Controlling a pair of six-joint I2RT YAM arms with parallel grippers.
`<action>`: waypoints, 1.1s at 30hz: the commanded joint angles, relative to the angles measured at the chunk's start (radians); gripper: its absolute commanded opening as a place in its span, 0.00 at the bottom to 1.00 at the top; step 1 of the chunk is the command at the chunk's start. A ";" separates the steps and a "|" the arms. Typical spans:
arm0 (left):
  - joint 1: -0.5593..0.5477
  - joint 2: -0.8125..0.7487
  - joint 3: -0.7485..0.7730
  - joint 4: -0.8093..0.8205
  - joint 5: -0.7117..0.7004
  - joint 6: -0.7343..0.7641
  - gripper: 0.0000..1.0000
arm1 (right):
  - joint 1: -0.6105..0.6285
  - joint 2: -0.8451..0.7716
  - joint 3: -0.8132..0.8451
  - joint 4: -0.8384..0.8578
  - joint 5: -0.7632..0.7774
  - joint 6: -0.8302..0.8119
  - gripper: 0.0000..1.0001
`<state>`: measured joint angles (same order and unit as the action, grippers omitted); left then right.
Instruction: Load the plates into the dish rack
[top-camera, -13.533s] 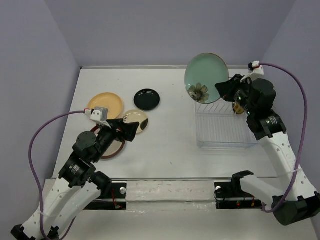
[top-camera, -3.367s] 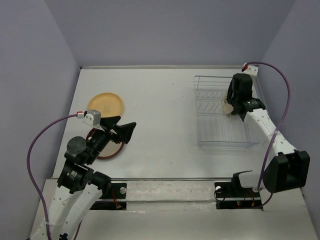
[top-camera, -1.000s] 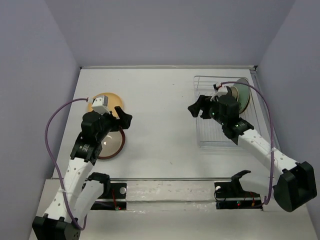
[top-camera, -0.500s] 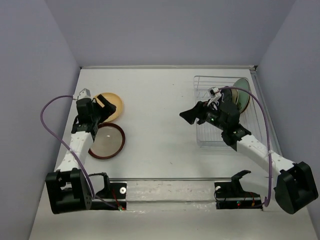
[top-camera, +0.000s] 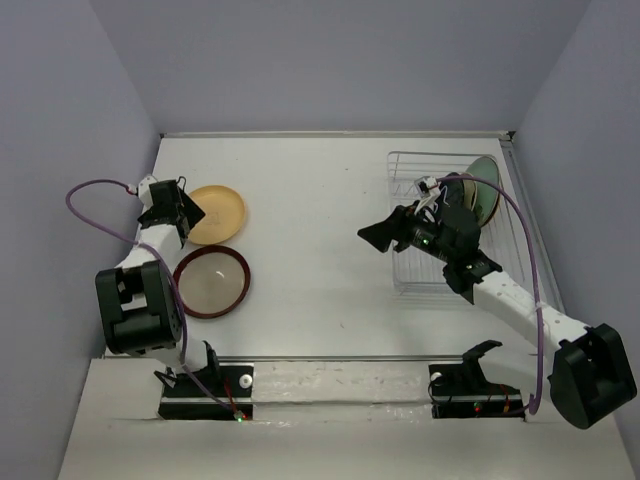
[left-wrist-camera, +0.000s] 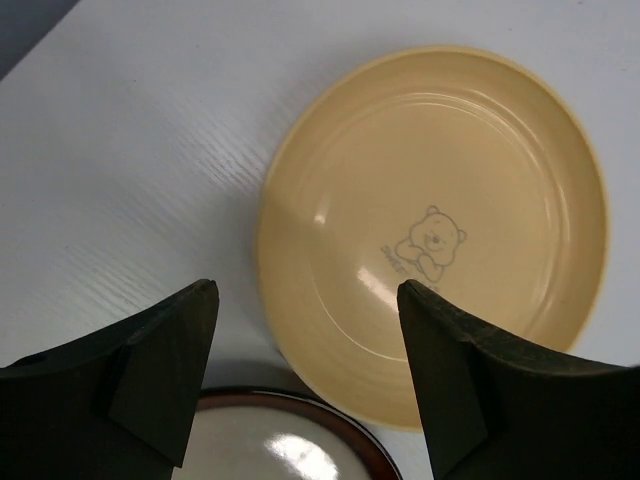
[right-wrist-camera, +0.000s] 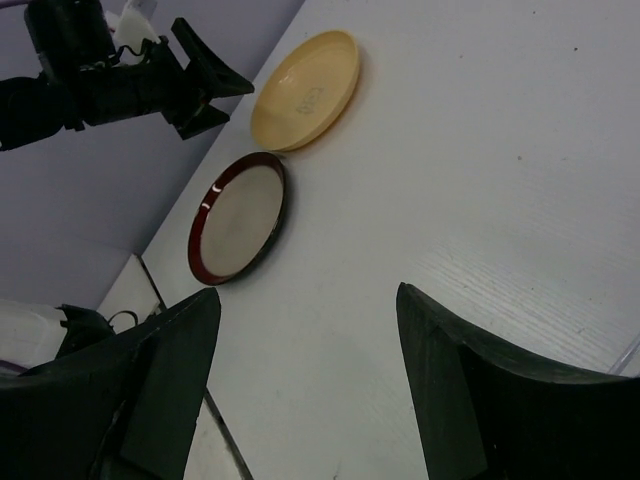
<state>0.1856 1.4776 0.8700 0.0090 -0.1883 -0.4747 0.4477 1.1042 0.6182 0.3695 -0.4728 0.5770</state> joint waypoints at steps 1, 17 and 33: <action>0.038 0.090 0.066 0.011 -0.073 0.061 0.82 | 0.011 -0.009 0.009 0.052 -0.024 -0.003 0.76; 0.097 0.287 0.124 0.131 0.164 0.038 0.05 | 0.011 0.052 0.021 0.048 -0.026 -0.023 0.75; -0.275 -0.328 -0.054 0.309 0.449 -0.067 0.06 | 0.011 0.086 0.182 -0.041 -0.155 -0.031 0.96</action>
<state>0.0746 1.2663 0.8837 0.2672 0.1623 -0.5087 0.4477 1.1919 0.6670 0.3462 -0.5739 0.5457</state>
